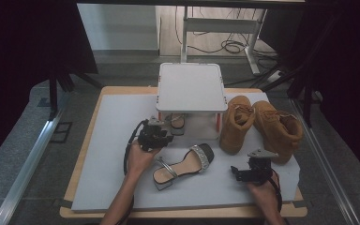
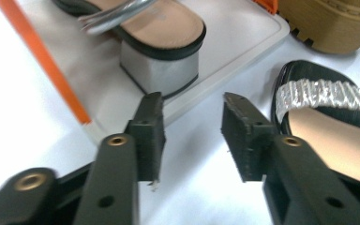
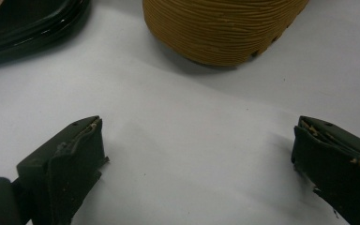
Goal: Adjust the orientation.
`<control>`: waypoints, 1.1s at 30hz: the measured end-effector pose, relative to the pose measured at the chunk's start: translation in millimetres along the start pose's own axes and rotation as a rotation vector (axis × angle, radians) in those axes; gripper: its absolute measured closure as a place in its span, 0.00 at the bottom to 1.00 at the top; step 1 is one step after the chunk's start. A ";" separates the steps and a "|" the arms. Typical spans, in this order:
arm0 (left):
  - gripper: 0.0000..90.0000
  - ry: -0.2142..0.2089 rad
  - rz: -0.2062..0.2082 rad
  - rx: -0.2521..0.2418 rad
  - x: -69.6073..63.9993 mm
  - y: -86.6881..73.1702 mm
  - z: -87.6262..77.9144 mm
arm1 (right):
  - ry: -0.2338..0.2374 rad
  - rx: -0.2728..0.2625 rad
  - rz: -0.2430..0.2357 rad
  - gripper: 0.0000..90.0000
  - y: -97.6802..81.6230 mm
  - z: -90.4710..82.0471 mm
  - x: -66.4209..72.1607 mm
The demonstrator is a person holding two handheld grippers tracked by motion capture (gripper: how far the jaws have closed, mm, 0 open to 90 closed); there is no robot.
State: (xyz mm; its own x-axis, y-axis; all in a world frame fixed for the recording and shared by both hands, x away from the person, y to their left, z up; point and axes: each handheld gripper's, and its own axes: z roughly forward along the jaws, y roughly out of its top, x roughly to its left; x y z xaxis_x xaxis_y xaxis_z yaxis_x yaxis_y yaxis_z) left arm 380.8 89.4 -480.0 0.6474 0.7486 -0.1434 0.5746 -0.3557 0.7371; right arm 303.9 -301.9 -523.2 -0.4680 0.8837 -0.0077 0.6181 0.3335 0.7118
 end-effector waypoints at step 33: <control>0.13 -0.003 0.011 -0.067 21.3 -65.4 -47.6 | 0.000 -0.001 0.000 0.03 0.0 -0.1 0.2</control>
State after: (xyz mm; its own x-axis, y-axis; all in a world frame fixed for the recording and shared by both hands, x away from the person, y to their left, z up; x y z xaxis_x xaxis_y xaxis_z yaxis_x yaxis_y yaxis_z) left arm 333.1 155.3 -499.9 0.6549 0.7432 -0.1370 0.5325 -0.3252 0.7815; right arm 303.7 -301.8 -523.2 -0.4682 0.8836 -0.0081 0.6175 0.3338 0.7122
